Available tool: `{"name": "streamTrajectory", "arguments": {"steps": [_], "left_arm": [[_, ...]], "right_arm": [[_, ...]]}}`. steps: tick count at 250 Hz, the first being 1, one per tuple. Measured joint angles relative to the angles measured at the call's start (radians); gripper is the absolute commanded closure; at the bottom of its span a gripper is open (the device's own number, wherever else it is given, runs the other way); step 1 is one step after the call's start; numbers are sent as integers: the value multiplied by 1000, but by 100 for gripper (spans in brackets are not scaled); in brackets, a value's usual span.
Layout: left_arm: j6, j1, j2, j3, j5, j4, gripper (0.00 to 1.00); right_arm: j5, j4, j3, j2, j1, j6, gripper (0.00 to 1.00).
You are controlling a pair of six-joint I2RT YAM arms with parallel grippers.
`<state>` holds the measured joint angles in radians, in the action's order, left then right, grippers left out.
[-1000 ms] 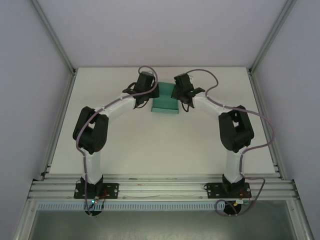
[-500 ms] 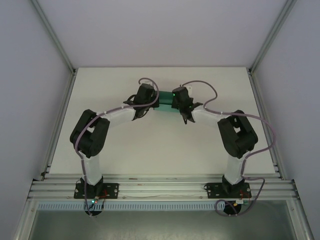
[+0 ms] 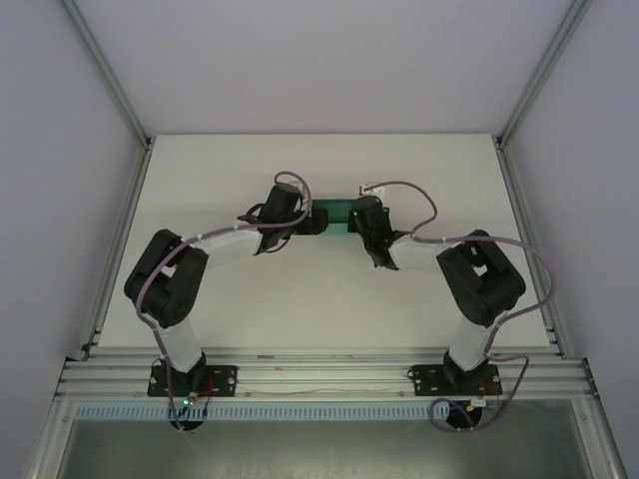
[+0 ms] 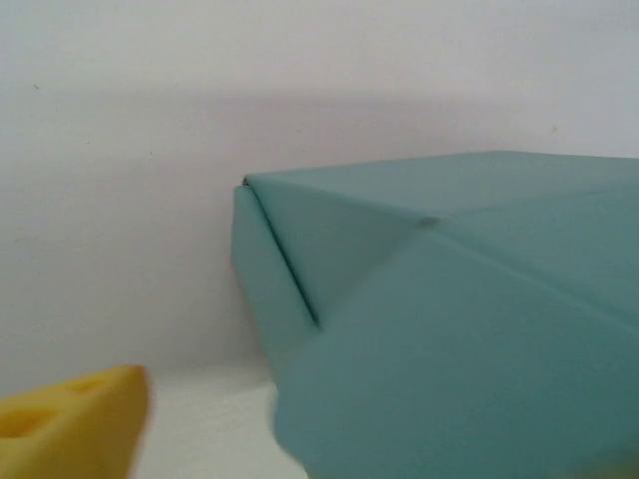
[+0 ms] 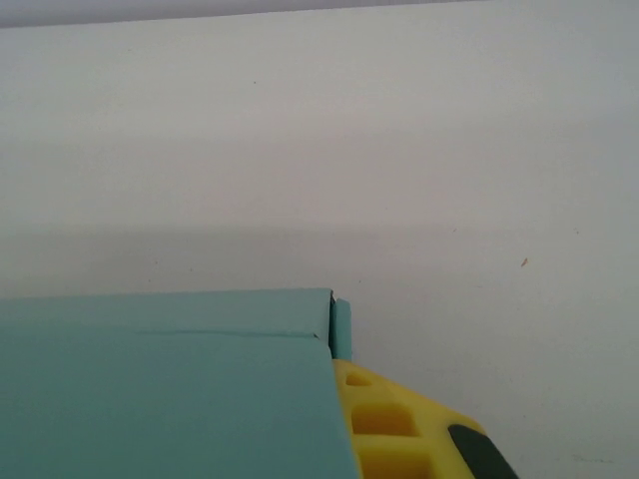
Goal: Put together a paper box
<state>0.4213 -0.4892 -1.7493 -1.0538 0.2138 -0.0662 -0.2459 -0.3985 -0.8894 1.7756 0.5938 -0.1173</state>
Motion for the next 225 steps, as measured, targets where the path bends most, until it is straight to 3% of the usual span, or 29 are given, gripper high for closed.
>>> {"name": "streamTrajectory", "arguments": {"steps": [82, 155, 186, 225], "left_arm": [[40, 1, 141, -50, -18, 121, 0], [124, 85, -61, -319, -6, 245, 0], [150, 90, -154, -341, 58, 250, 5], [186, 90, -204, -336, 121, 262, 13]], "right_arm": [[-20, -108, 63, 0, 14, 39, 100], [-32, -132, 76, 1, 24, 53, 100], [-43, -133, 76, 1, 37, 51, 99], [-42, -129, 77, 0, 43, 36, 90]]}}
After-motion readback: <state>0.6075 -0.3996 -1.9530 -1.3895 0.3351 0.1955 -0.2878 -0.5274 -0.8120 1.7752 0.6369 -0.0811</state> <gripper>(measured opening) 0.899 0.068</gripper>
